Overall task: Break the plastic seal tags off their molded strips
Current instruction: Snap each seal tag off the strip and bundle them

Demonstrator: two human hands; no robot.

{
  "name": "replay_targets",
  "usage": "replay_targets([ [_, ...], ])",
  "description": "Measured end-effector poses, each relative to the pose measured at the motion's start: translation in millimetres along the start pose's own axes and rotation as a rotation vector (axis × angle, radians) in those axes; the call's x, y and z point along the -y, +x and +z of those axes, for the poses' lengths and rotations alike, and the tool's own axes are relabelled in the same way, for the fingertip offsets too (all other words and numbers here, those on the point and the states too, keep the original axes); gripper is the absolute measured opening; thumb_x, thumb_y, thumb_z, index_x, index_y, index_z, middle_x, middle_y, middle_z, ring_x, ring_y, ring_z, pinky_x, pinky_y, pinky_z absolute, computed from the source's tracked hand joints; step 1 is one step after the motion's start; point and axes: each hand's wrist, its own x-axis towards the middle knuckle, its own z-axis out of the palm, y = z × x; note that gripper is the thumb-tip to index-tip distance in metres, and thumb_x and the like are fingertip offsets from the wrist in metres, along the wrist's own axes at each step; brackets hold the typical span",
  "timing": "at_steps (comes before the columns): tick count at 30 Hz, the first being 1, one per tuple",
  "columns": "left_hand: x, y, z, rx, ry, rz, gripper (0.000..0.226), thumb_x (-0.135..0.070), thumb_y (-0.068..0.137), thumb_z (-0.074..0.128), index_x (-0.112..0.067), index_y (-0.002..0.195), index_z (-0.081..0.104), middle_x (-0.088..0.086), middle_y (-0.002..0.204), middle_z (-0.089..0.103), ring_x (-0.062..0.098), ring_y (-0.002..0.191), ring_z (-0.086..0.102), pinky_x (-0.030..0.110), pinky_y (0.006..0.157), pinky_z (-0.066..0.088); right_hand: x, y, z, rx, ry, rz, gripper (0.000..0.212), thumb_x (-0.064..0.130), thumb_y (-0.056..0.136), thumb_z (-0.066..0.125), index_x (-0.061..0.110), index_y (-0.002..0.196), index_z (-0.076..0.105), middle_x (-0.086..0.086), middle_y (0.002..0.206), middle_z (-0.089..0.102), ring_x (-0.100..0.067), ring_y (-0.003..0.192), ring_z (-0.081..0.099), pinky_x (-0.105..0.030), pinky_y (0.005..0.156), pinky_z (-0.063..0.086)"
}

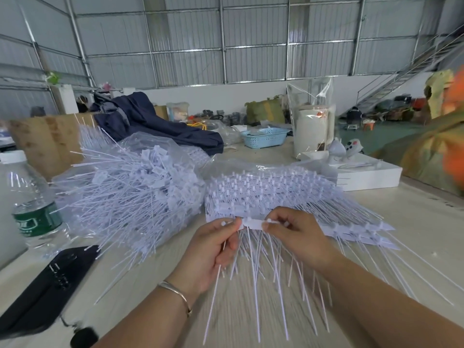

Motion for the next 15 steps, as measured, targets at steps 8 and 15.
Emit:
replay_targets([
  [8,-2.1,4.0,-9.1,0.079,-0.16,-0.047,0.023,-0.02,0.085,0.064,-0.017,0.061,0.064,0.0,0.051,0.042,0.006,0.033,0.024,0.017,0.032,0.021,2.4,6.5,-9.5,0.095,-0.579,-0.142,0.043,0.065,0.087,0.048,0.031,0.062,0.04,0.011,0.052,0.042,-0.002,0.057,0.047,-0.034,0.086,0.027],
  [15,-1.2,4.0,-14.2,0.044,-0.09,-0.044,0.027,-0.019,0.084,0.063,-0.019,0.056,0.061,0.002,0.051,0.037,0.007,0.031,0.023,0.018,0.032,0.018,-1.4,8.7,-22.6,0.031,-0.339,-0.001,0.051,0.057,0.08,0.065,0.019,0.06,0.039,0.009,0.055,0.038,-0.008,0.055,0.041,-0.032,0.082,0.029],
])
